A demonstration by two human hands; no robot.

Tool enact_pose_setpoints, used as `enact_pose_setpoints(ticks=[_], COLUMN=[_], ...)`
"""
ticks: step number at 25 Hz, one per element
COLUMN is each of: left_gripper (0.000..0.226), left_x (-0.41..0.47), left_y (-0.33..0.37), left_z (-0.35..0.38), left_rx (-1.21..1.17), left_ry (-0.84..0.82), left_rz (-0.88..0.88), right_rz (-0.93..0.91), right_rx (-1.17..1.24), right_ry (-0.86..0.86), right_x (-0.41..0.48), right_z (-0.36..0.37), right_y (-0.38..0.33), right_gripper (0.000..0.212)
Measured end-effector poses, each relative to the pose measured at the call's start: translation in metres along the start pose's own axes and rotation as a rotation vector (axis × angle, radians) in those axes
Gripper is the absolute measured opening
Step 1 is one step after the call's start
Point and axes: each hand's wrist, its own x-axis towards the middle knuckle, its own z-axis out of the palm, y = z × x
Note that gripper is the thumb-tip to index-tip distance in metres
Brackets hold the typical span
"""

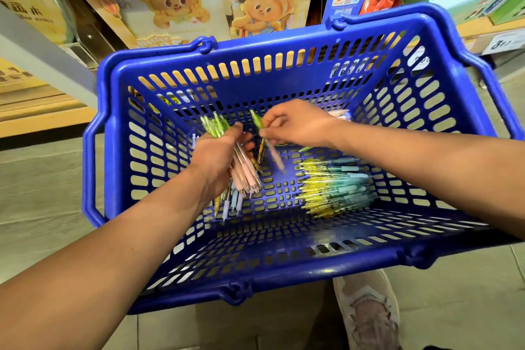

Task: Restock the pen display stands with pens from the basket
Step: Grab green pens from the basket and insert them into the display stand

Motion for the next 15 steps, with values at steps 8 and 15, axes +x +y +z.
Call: enact_pose_setpoints(ticks=[8, 15], left_gripper=[0.031, 0.021], left_x=[-0.009, -0.016], left_y=[0.005, 0.013], left_z=[-0.004, -0.004], left_rx=[-0.012, 0.027], left_ry=[-0.059, -0.124], left_rz=[-0.01, -0.046], right_rz=[0.032, -0.074], right_rx=[0.381, -0.094], right_ry=[-0.156, -0.195], right_x=[0.0, 0.0], right_z=[0.022, -0.016], right_y=[-0.016, -0.006], right_gripper=[0.034, 0.023])
